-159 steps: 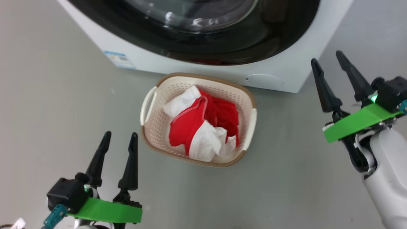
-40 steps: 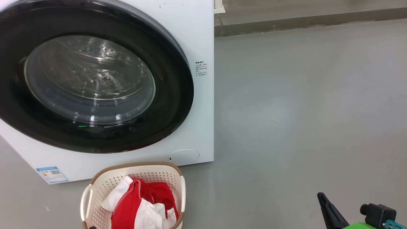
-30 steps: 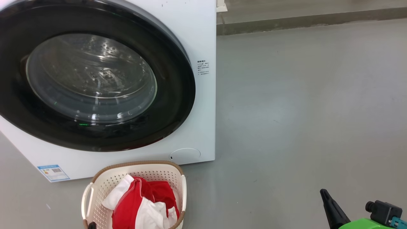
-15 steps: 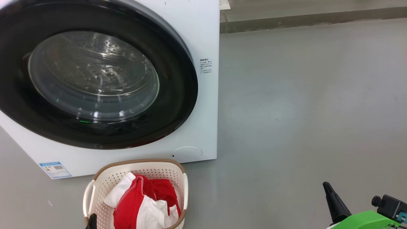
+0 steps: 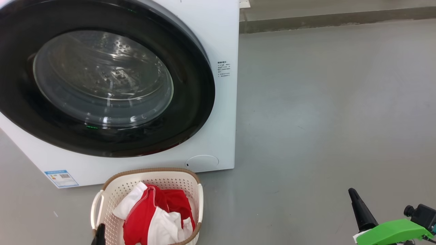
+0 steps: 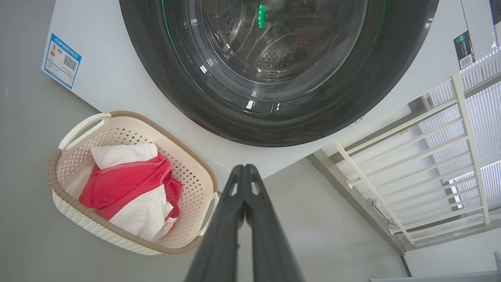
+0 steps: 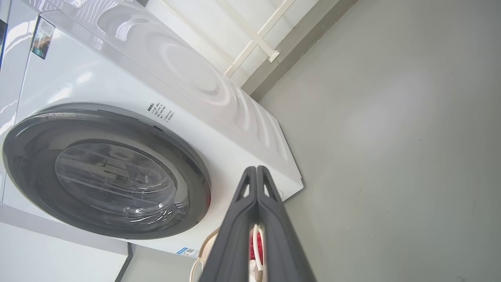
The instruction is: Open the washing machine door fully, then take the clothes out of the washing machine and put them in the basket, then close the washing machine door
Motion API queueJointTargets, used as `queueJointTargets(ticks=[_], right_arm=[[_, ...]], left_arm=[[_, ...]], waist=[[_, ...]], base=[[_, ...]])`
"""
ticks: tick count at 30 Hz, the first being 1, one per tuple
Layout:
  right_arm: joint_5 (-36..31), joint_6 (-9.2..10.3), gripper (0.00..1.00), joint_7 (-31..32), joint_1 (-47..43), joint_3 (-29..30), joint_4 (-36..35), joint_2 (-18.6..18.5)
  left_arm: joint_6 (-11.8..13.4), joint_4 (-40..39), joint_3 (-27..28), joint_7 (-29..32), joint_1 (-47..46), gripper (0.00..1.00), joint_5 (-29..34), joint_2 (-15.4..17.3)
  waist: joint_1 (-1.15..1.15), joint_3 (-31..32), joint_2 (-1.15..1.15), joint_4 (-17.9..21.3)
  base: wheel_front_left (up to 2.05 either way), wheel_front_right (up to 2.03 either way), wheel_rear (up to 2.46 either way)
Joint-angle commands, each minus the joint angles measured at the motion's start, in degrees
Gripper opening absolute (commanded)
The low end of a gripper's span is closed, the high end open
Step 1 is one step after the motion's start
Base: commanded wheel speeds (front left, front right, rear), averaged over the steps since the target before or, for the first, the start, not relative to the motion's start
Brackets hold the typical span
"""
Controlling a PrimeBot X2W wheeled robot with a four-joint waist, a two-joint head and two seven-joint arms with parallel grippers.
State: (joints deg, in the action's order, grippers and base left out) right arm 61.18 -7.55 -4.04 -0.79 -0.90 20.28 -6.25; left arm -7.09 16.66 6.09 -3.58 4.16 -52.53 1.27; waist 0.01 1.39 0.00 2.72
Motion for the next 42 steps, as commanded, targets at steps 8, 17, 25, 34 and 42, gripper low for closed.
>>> queueJointTargets(ticks=[8, 17, 25, 34, 42], right_arm=[[4.67, 0.04, 0.00, 1.45, 3.10, 0.73, -2.20, 0.06], [9.18, 0.04, 0.00, 2.97, 3.76, 1.84, -2.89, 0.60], [13.21, 0.05, 0.00, 4.33, 4.35, 2.83, -3.51, 1.08], [17.72, 0.05, 0.00, 5.86, 5.01, 3.95, -4.20, 1.61], [21.23, 0.05, 0.00, 7.05, 5.52, 4.82, -4.74, 2.04]], left_arm=[[-0.23, -1.81, 0.84, 1.42, -3.73, 0.00, -5.98, 1.14], [-0.26, -1.95, 0.77, 2.90, -4.86, 0.00, -11.72, 1.22], [-0.28, -2.07, 0.71, 4.22, -5.87, 0.00, -16.83, 1.29], [-0.31, -2.20, 0.65, 5.69, -7.00, 0.00, -22.57, 1.37], [-0.33, -2.31, 0.59, 6.84, -7.88, 0.00, -27.05, 1.43]], waist=[[0.00, -0.20, 0.00, -0.36], [0.00, -0.44, 0.00, -0.76], [0.00, -0.64, 0.00, -1.12], [0.00, -0.88, 0.00, -1.52], [0.00, -1.06, 0.00, -1.84]], base=[[0.00, 0.00, 0.00], [0.00, 0.00, 0.00], [0.00, 0.00, 0.00], [0.00, 0.00, 0.00], [0.00, 0.00, 0.00]])
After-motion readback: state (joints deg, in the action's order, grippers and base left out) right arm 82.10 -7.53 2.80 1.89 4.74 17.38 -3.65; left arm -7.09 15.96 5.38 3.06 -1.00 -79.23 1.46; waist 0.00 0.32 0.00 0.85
